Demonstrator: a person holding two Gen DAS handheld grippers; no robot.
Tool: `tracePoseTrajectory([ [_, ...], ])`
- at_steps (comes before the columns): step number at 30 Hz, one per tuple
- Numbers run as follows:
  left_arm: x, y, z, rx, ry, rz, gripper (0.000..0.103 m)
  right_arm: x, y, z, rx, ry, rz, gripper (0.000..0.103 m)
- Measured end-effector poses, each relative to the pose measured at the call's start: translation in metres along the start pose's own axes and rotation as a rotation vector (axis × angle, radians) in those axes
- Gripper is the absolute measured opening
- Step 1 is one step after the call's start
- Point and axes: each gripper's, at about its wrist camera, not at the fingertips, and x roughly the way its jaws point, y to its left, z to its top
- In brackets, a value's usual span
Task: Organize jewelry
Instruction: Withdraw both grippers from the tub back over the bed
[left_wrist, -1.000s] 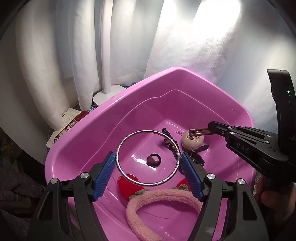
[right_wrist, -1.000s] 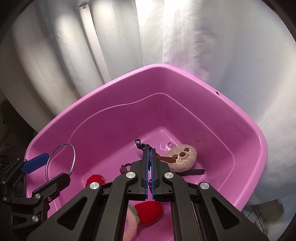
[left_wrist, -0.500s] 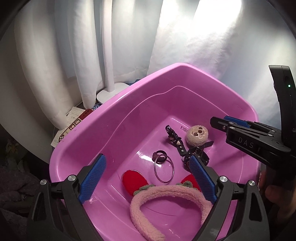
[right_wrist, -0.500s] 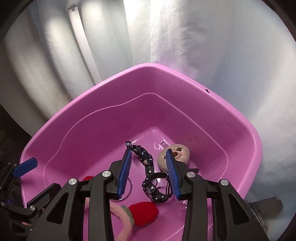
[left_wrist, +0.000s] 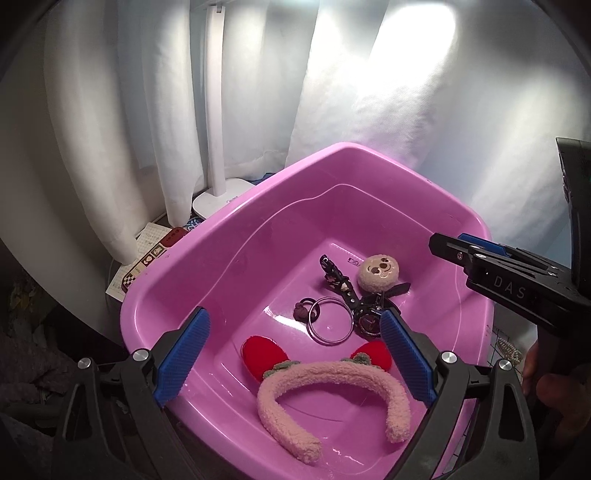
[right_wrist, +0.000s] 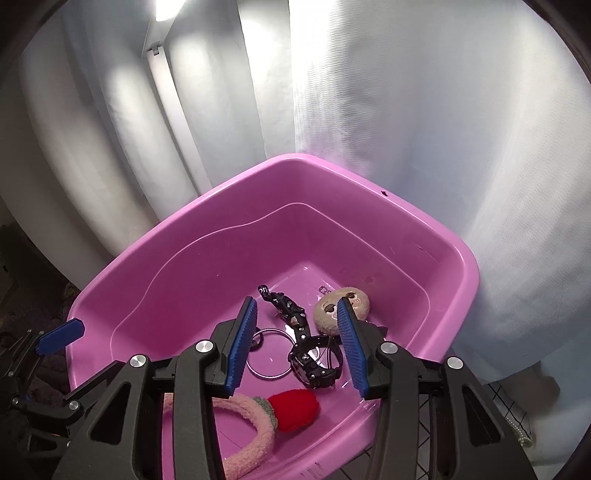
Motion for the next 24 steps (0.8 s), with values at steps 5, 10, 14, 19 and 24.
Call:
tracePoseTrajectory([
  [5, -0.016, -0.004, -0.005, 0.019, -0.026, -0.013, 0.093, -0.022, -0.001, -0.010, 0.017, -0.022, -0.021, 0.053],
  [10, -0.026, -0.006, -0.013, 0.025, -0.035, -0.011, 0.096, -0.042, -0.004, -0.025, 0.030, -0.031, -0.052, 0.062],
  [14, -0.035, -0.009, -0.020, 0.037, -0.042, -0.018, 0.096, -0.058, -0.010, -0.045, 0.066, -0.040, -0.056, 0.066],
  [19, -0.047, -0.019, -0.036, 0.055, -0.076, -0.027, 0.097, -0.082, -0.027, -0.089, 0.143, -0.047, -0.047, 0.068],
  [24, -0.067, -0.045, -0.056, 0.082, -0.101, -0.034, 0.097, -0.118, -0.059, -0.147, 0.204, -0.044, -0.067, 0.068],
])
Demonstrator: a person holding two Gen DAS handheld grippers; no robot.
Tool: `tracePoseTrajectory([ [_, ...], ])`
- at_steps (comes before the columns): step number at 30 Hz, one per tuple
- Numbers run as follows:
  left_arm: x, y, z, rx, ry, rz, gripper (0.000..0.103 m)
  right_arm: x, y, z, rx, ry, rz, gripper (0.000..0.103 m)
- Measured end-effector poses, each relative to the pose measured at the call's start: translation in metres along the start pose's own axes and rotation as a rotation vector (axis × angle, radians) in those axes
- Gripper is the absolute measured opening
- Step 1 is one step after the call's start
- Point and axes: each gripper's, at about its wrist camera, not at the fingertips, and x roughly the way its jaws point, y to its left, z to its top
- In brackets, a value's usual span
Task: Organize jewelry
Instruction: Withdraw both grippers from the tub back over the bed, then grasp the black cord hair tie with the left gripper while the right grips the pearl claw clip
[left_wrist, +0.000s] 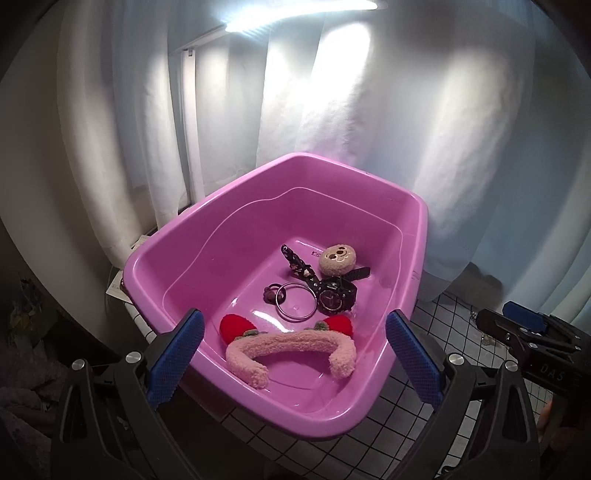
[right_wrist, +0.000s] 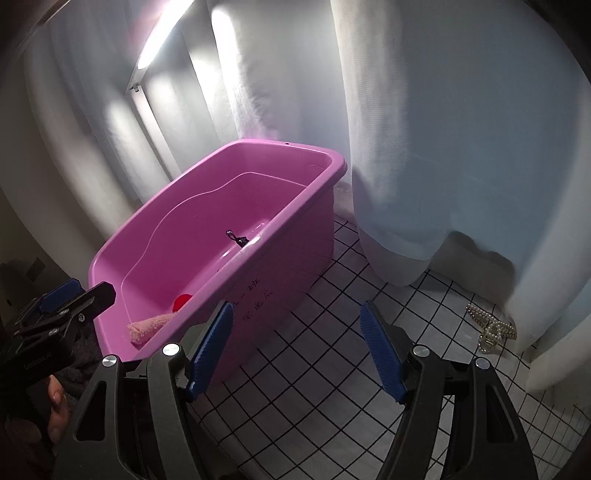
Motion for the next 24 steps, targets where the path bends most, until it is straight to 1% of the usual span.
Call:
tracePoseTrajectory([
  [4, -0.023, -0.032, -0.023, -0.008, -0.018, -0.002, 0.097, -0.040, -0.051, -0.037, 0.036, -0.016, -0.028, 0.068],
  [7, -0.035, -0.060, -0.052, -0.028, -0.009, 0.006, 0.097, -0.065, -0.092, -0.062, 0.035, -0.004, -0.055, 0.068],
  [9, -0.042, -0.080, -0.075, -0.049, 0.022, 0.035, 0.097, -0.080, -0.118, -0.077, 0.030, 0.013, -0.065, 0.068],
  [11, -0.048, -0.097, -0.101, -0.079, 0.053, 0.031, 0.097, -0.093, -0.139, -0.092, 0.014, 0.014, -0.058, 0.068],
  [13, -0.053, -0.114, -0.124, -0.098, 0.085, 0.050, 0.097, -0.104, -0.156, -0.105, -0.008, 0.017, -0.059, 0.068],
  [15, -0.057, -0.127, -0.145, -0.111, 0.114, 0.075, 0.097, -0.110, -0.169, -0.115, -0.018, 0.030, -0.050, 0.068],
  [19, -0.060, -0.146, -0.178, -0.119, 0.156, 0.092, 0.097, -0.110, -0.186, -0.129, -0.025, 0.043, -0.037, 0.068],
  [21, -0.053, -0.156, -0.189, -0.100, 0.180, 0.095, 0.097, -0.105, -0.190, -0.132, -0.029, 0.046, -0.033, 0.068],
  [24, -0.037, -0.167, -0.200, -0.093, 0.211, 0.079, 0.097, -0.091, -0.192, -0.134, -0.050, 0.055, -0.038, 0.068],
])
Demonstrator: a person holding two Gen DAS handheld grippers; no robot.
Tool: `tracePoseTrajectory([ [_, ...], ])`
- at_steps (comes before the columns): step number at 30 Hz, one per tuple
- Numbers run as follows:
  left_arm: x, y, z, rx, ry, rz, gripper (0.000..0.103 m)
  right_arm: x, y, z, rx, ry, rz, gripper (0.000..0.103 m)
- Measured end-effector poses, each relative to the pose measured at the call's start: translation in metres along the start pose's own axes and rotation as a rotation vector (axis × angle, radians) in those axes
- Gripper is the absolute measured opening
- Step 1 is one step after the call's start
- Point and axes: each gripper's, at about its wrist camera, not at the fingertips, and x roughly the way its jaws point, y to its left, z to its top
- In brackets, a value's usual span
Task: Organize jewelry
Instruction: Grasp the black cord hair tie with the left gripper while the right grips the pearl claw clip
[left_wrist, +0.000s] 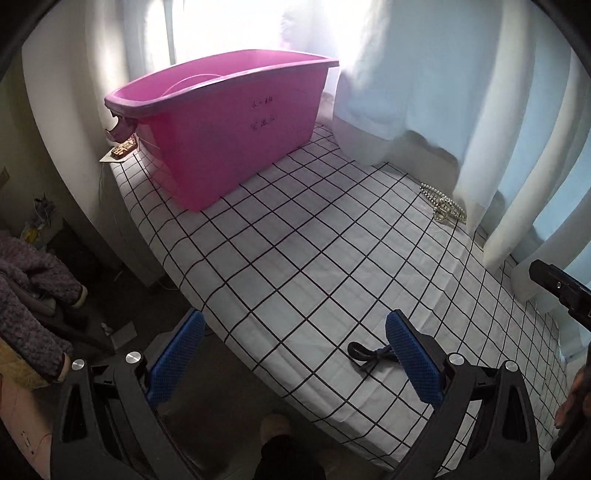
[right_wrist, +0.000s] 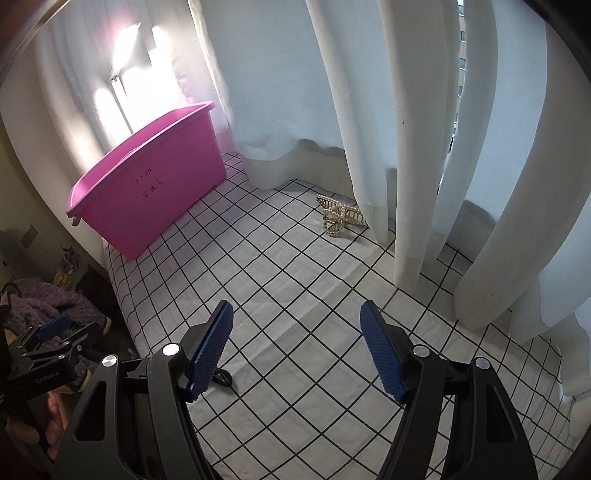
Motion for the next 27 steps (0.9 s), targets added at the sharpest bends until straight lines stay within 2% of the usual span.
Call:
tracePoseTrajectory([
  [3, 0.012, -0.005, -0.006, -0.019, 0.011, -0.010, 0.097, 0.018, 0.002, 0.002, -0.055, 0.006, 0.025, 0.068],
  [10, 0.034, -0.015, -0.025, -0.090, 0.060, 0.073, 0.097, 0.067, -0.007, 0.025, -0.142, 0.020, 0.119, 0.068],
  [17, 0.052, -0.035, -0.044, -0.246, 0.089, 0.135, 0.097, 0.106, -0.013, 0.049, -0.325, 0.014, 0.201, 0.068],
  [23, 0.061, -0.059, -0.057, -0.355, 0.072, 0.156, 0.097, 0.125, -0.018, 0.063, -0.439, -0.002, 0.242, 0.068],
  [27, 0.071, -0.069, -0.067, -0.390, 0.083, 0.186, 0.097, 0.139, -0.020, 0.069, -0.504, -0.020, 0.232, 0.068],
])
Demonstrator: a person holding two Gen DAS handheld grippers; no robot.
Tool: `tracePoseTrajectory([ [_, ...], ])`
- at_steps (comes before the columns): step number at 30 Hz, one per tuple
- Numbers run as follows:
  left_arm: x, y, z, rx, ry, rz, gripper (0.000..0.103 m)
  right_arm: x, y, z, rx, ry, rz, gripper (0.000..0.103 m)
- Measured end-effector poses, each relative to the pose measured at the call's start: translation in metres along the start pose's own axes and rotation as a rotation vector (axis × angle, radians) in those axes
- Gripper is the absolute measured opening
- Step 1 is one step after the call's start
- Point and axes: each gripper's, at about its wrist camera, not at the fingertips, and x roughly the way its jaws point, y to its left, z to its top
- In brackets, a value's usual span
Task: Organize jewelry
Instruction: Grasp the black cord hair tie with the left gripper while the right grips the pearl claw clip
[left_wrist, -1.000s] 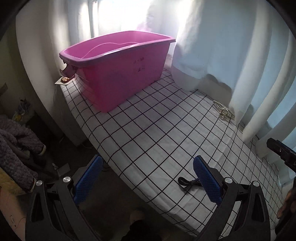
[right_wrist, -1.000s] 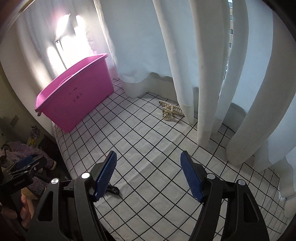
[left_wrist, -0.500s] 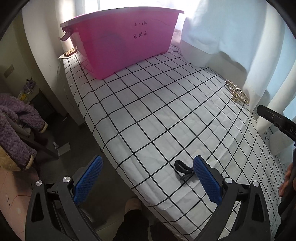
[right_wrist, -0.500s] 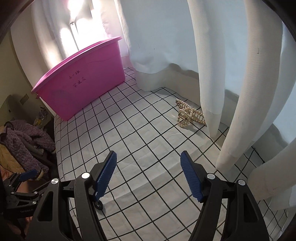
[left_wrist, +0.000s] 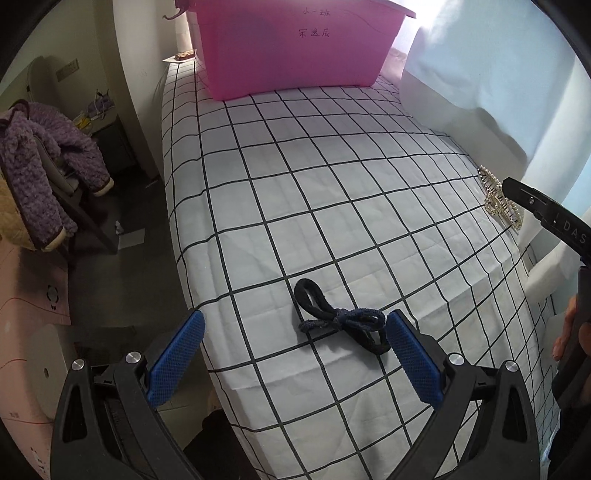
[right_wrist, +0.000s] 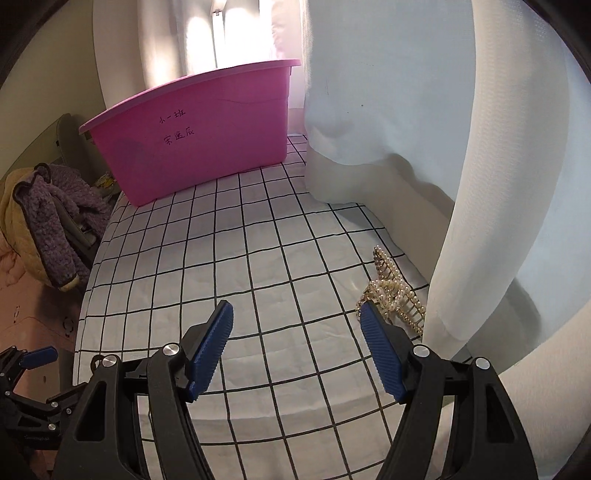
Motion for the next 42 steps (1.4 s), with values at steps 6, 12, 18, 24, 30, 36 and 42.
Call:
tracePoseTrajectory([
  [6, 0.010, -0.011, -0.012, -0.040, 0.014, 0.006, 0.097, 0.026, -0.024, 0.003, -0.007, 0.030, -0.010, 0.068],
  [12, 0.012, -0.013, -0.014, -0.075, -0.001, 0.014, 0.097, 0.034, -0.042, 0.008, -0.035, 0.021, -0.013, 0.068],
  [18, 0.017, -0.019, -0.020, -0.072, -0.008, 0.043, 0.097, 0.052, -0.060, 0.007, -0.036, 0.057, -0.014, 0.068],
  [24, 0.019, -0.024, -0.021, -0.079, -0.023, 0.063, 0.097, 0.068, -0.076, 0.002, -0.009, 0.103, 0.033, 0.068],
  [30, 0.022, -0.035, -0.024, -0.055, -0.032, 0.103, 0.097, 0.075, -0.078, -0.004, -0.020, 0.114, 0.053, 0.068],
  [36, 0.026, -0.043, -0.020, -0.048, -0.057, 0.135, 0.097, 0.076, -0.078, -0.006, -0.033, 0.095, 0.048, 0.068],
  [42, 0.030, -0.048, -0.014, -0.055, -0.075, 0.142, 0.097, 0.076, -0.073, -0.007, -0.062, 0.094, 0.029, 0.068],
])
